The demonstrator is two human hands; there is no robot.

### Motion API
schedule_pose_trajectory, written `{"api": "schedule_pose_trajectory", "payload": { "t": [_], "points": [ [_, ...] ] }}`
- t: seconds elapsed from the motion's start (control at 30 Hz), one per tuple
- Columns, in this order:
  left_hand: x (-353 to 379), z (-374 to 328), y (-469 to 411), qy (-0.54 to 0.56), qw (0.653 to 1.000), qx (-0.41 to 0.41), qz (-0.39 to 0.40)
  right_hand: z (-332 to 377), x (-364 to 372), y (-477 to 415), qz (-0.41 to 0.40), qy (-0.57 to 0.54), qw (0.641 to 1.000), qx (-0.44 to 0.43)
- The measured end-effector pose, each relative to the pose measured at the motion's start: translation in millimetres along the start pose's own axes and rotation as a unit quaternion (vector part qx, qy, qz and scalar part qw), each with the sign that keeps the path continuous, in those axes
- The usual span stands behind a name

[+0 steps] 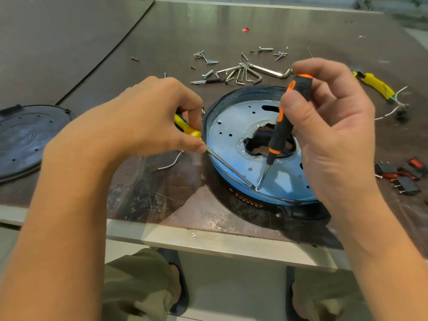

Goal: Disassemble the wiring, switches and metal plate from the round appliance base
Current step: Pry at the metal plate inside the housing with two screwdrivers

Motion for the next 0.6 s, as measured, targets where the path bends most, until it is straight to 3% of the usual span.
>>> {"api": "schedule_pose_trajectory", "payload": {
  "t": [0.2, 0.33, 0.53, 0.6],
  "points": [
    [0.3, -0.4, 0.4, 0.002, 1.0, -0.004, -0.004, 0.4, -1.7, 0.7, 0.002, -0.048, 0.998, 0.046],
    [0.6, -0.3, 0.9, 0.003, 1.0, -0.005, -0.001, 0.4, 0.8, 1.7, 0.01, -0.002, 1.0, 0.003],
    [1.5, 1.2, 1.7, 0.006, 1.0, -0.007, -0.001, -0.4, -0.3, 0.0, 0.035, -0.059, 0.995, 0.068],
    [1.7, 1.2, 2.0, 0.004, 1.0, -0.002, -0.002, -1.0, 1.1, -0.1, 0.028, -0.028, 0.998, 0.042]
  ]
}}
Point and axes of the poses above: each hand's wrist, its own y-axis away from the middle knuckle, its own x-axis out of the palm, z = x × y, the point moved 2 cm from there along -y, towards the middle knuckle, and after that the axes turned 12 degrees about -z, right-handed, at the moved point
